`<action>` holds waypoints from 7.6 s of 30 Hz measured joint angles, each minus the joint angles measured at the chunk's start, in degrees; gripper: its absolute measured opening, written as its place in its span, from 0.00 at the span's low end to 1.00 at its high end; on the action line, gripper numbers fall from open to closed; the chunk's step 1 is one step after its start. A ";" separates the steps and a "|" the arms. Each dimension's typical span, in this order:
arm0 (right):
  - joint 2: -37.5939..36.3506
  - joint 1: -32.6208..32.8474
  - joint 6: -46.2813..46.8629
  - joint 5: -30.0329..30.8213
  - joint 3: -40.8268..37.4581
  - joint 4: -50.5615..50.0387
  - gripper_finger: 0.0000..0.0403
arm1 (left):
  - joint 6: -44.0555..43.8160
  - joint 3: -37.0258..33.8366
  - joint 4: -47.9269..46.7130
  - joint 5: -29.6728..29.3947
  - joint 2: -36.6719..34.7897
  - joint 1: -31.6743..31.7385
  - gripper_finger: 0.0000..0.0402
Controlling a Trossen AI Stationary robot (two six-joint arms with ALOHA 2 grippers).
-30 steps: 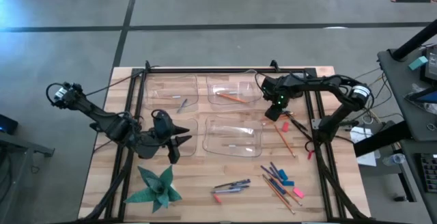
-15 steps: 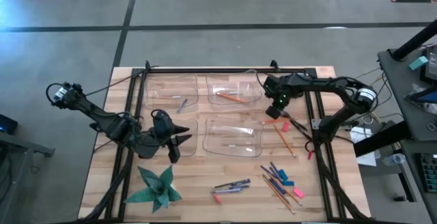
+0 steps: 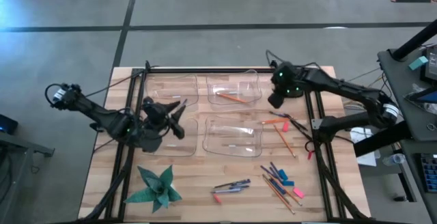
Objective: Sort crayons/erasers/pens/pencils in bins
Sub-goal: Put the blue crayon into the top left transparent bin, then put the black pen into the bottom left transparent bin
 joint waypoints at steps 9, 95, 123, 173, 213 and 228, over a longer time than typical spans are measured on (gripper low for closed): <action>5.47 0.07 -0.76 -12.83 13.24 18.40 0.04 | -0.39 2.19 1.08 6.22 -0.71 6.72 0.26; 65.36 17.86 -0.03 -16.48 58.46 29.91 0.09 | 24.92 5.57 17.39 11.68 -7.13 7.16 0.26; 50.65 17.05 -4.59 -7.98 58.19 8.28 0.18 | 24.98 5.57 17.44 14.36 -7.68 7.18 0.26; 7.18 7.93 31.15 -0.25 -12.16 -12.98 0.43 | 28.24 5.60 17.96 15.59 -11.94 7.20 0.26; 14.31 4.20 21.90 -0.57 -8.80 -17.53 0.08 | 28.41 5.60 18.80 15.59 -11.85 7.20 0.26; 3.88 5.82 20.62 -0.50 17.43 9.18 0.08 | 30.76 5.96 19.07 21.06 -7.85 12.82 0.26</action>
